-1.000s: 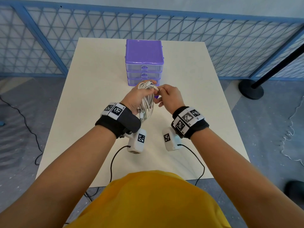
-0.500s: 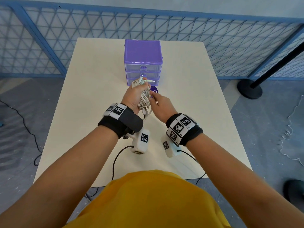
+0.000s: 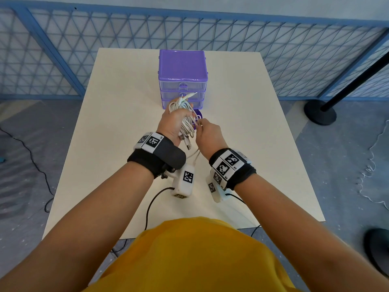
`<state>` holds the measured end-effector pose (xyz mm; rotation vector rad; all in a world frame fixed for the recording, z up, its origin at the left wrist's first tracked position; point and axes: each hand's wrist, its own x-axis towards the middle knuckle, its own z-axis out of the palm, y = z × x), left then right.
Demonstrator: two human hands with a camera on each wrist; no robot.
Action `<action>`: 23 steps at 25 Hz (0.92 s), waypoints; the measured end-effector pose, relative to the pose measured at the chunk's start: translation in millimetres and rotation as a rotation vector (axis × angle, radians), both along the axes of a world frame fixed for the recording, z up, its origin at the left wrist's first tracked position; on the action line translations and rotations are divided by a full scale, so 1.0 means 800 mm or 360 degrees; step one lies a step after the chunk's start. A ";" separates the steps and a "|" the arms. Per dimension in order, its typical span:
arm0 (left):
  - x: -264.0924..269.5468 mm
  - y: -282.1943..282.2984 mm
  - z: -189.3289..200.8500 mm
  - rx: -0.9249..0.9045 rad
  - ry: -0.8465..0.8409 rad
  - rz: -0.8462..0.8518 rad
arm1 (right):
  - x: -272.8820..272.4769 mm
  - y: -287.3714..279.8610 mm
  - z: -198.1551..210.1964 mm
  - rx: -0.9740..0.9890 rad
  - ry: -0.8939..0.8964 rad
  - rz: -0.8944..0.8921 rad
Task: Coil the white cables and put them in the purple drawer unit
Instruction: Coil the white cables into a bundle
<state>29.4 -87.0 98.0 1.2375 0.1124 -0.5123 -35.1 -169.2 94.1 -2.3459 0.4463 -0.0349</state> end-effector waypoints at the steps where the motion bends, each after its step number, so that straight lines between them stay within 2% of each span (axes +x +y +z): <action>1: 0.001 -0.001 0.000 0.0002 0.0007 0.0002 | 0.000 -0.001 -0.001 0.0010 -0.0028 -0.0030; 4: 0.003 -0.003 0.000 -0.0056 0.0114 0.0012 | 0.002 0.001 -0.003 0.0046 -0.0090 -0.0002; 8: 0.001 -0.001 0.007 -0.0331 0.0343 0.0112 | 0.000 0.001 -0.001 0.0056 -0.0070 0.0175; 11: 0.005 0.005 0.006 -0.0410 0.0352 0.0176 | -0.002 -0.003 -0.006 0.0144 0.0005 0.0199; 15: 0.019 0.013 -0.002 -0.0318 0.0295 0.0260 | -0.010 -0.008 -0.017 0.0607 0.0210 0.0221; 19: 0.027 0.016 -0.020 -0.0170 0.0221 0.0287 | -0.011 -0.007 -0.018 0.0967 0.0286 0.0058; 21: 0.031 0.020 -0.021 -0.0095 0.0168 0.0321 | -0.011 -0.005 -0.019 0.0815 0.0278 0.0065; 23: 0.034 0.023 -0.019 0.0086 0.0068 0.0339 | -0.012 -0.005 -0.021 0.0343 0.0202 0.0222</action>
